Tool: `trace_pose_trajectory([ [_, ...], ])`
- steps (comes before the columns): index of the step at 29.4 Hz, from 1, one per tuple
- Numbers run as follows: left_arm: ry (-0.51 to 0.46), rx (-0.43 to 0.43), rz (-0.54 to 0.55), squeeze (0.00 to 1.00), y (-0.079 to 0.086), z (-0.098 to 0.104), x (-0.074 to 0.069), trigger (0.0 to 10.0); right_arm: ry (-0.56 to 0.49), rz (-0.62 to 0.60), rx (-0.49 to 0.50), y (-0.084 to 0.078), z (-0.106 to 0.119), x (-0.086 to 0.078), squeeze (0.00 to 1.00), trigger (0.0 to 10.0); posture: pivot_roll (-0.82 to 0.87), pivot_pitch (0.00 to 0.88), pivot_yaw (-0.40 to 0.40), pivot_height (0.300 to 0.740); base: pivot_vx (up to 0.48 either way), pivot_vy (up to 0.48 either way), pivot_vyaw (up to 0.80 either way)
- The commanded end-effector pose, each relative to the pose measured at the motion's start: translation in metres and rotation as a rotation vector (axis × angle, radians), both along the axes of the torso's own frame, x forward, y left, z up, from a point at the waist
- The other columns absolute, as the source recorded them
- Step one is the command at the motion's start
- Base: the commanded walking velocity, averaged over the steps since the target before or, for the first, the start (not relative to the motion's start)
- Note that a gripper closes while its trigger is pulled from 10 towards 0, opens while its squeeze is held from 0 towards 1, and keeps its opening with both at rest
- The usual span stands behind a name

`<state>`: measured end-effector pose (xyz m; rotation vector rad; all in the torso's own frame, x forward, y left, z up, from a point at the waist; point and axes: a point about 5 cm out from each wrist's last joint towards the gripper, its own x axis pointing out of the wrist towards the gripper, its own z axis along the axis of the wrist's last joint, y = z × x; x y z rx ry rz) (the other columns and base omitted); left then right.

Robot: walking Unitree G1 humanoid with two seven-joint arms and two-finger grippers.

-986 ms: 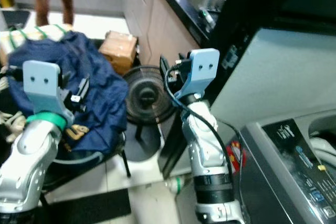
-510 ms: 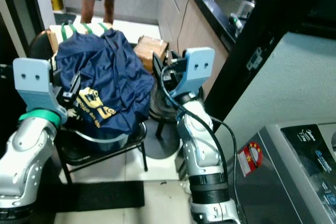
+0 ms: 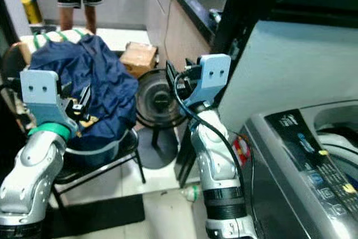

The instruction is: Clothes washing

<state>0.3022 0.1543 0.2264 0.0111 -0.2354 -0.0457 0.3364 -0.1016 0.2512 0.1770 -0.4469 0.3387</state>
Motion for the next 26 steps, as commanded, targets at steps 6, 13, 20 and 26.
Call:
trace_pose_trajectory([
  [6, -0.006, 0.007, -0.008, 0.00, -0.004, -0.002, -0.001, 10.0, 0.023, -0.001, 0.004, -0.001, -0.006, -0.001, 0.00, 10.0, 0.06, 0.033, -0.071, 0.740, 0.000, 0.000, 0.00],
  [13, 0.032, -0.080, -0.013, 0.00, -0.003, -0.015, 0.000, 10.0, 0.064, -0.002, -0.013, -0.002, -0.016, 0.001, 0.00, 10.0, 0.06, 0.036, -0.072, 0.740, 0.000, 0.000, 0.00],
  [20, 0.073, -0.005, 0.044, 0.00, 0.001, -0.027, 0.007, 10.0, 0.113, -0.017, -0.119, 0.000, -0.027, 0.005, 0.00, 10.0, 0.06, 0.035, -0.084, 0.740, 0.000, 0.000, 0.00],
  [26, 0.021, -0.019, 0.007, 0.00, -0.004, -0.015, 0.007, 10.0, 0.095, 0.010, -0.135, 0.004, -0.026, 0.003, 0.00, 10.0, 0.06, 0.036, -0.081, 0.740, 0.301, 0.000, 0.80],
])
